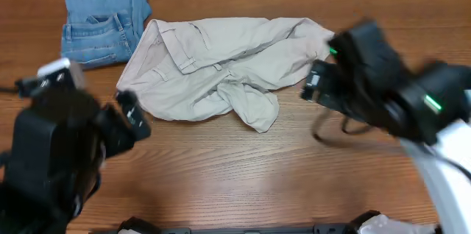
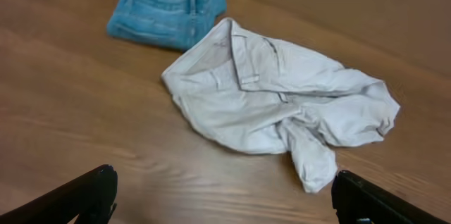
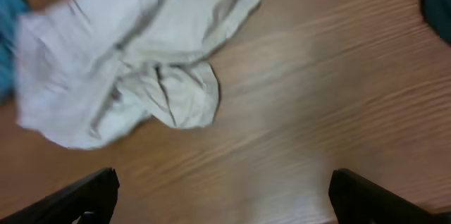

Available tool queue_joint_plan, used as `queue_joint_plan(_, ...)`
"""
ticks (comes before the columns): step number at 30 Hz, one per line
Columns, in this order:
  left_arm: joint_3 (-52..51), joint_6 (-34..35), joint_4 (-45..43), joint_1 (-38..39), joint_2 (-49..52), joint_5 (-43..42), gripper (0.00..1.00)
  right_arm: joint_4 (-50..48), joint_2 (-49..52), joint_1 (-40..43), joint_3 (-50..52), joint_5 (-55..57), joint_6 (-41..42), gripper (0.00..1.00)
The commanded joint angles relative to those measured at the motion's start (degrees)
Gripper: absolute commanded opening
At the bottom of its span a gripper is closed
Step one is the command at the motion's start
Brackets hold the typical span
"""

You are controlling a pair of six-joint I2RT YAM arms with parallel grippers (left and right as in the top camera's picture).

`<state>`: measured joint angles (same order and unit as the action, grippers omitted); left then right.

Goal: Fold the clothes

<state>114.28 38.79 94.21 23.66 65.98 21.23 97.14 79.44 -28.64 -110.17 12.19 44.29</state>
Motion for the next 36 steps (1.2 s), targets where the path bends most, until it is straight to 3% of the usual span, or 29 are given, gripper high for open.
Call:
queue_joint_plan(1, -17.7, 2.6, -11.2, 0.4, -11.9, -0.5, 1.00, -0.2, -6.6, -0.2, 0.9, 6.3, 5.5, 1.00)
queue_joint_plan(2, -26.0, 2.6, -17.0, 0.4, -14.1, -1.0, 1.00, -0.1, -8.4, -0.2, 2.6, 6.1, 5.5, 1.00)
queue_joint_plan(6, -40.7, 2.3, -29.6, -0.9, -10.4, -0.7, 1.00, -3.8, -8.4, -0.2, 12.0, -1.4, 5.2, 1.00)
queue_joint_plan(8, -41.1, -0.3, -31.8, -4.8, -4.1, -2.1, 1.00, -11.5, -7.8, -0.2, 19.8, -11.6, -0.6, 1.00)
queue_joint_plan(9, -41.1, -4.9, -33.7, -8.9, 0.7, -6.8, 1.00, -15.3, -7.3, -0.2, 25.2, -15.1, -1.1, 1.00)
queue_joint_plan(12, -41.1, -8.8, -35.6, -18.1, 10.0, -14.7, 1.00, -27.8, -7.2, -0.2, 37.5, -25.8, -0.7, 1.00)
queue_joint_plan(17, -41.1, -16.9, -41.4, -27.6, 23.8, -21.6, 0.97, -43.3, -6.7, -0.2, 53.6, -33.5, 10.1, 1.00)
queue_joint_plan(20, -41.1, -19.3, -44.6, -28.3, 28.9, -26.1, 0.97, -46.6, -4.3, -0.2, 57.1, -33.5, 11.3, 1.00)
queue_joint_plan(25, -41.1, -25.6, -53.9, -30.0, 37.4, -25.5, 0.96, -50.5, 4.0, -0.3, 57.2, -34.4, 10.8, 1.00)
queue_joint_plan(30, -41.0, -29.9, -59.1, -34.8, 38.9, -23.8, 0.88, -55.6, 7.7, -0.3, 57.2, -35.2, 10.8, 1.00)
queue_joint_plan(36, -41.0, -33.3, -62.4, -36.7, 39.3, -24.3, 0.92, -58.2, 9.1, -0.3, 57.2, -33.7, 11.5, 1.00)
